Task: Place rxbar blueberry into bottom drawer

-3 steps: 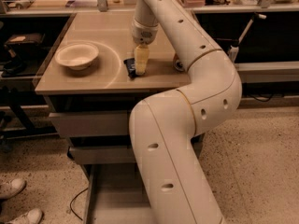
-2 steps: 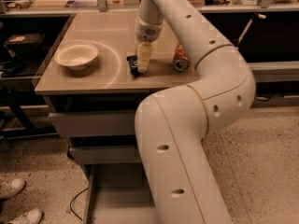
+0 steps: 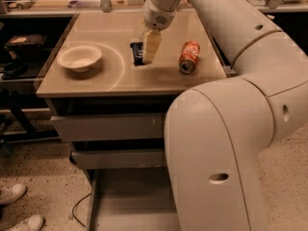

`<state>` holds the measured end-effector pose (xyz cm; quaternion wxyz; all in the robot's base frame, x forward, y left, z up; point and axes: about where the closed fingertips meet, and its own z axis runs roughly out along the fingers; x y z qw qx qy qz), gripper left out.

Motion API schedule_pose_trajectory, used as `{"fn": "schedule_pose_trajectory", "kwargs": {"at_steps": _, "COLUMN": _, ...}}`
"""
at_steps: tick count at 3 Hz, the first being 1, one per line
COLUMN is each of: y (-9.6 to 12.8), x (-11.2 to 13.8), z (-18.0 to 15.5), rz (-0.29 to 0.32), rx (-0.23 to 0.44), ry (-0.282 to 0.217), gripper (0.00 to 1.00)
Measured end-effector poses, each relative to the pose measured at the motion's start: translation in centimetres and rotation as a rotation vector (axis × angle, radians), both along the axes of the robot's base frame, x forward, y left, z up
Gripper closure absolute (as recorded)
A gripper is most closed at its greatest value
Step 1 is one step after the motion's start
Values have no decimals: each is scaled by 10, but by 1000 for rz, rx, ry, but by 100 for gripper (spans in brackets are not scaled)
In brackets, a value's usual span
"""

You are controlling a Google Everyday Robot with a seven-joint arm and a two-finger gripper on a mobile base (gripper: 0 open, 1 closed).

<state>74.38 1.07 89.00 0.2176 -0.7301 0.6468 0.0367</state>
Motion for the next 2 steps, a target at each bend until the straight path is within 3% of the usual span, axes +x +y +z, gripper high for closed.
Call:
{"fn": "schedule_pose_trajectory", "kwargs": {"at_steps": 1, "y": 0, "x": 0, "z": 0, "rz": 0, "rx": 0, "ry": 0, "gripper": 100}}
{"fn": "schedule_pose_trajectory", "kwargs": {"at_steps": 2, "y": -5, "x": -19, "z": -4, "rz": -20, "rx": -19, "ry": 39, "gripper": 100}}
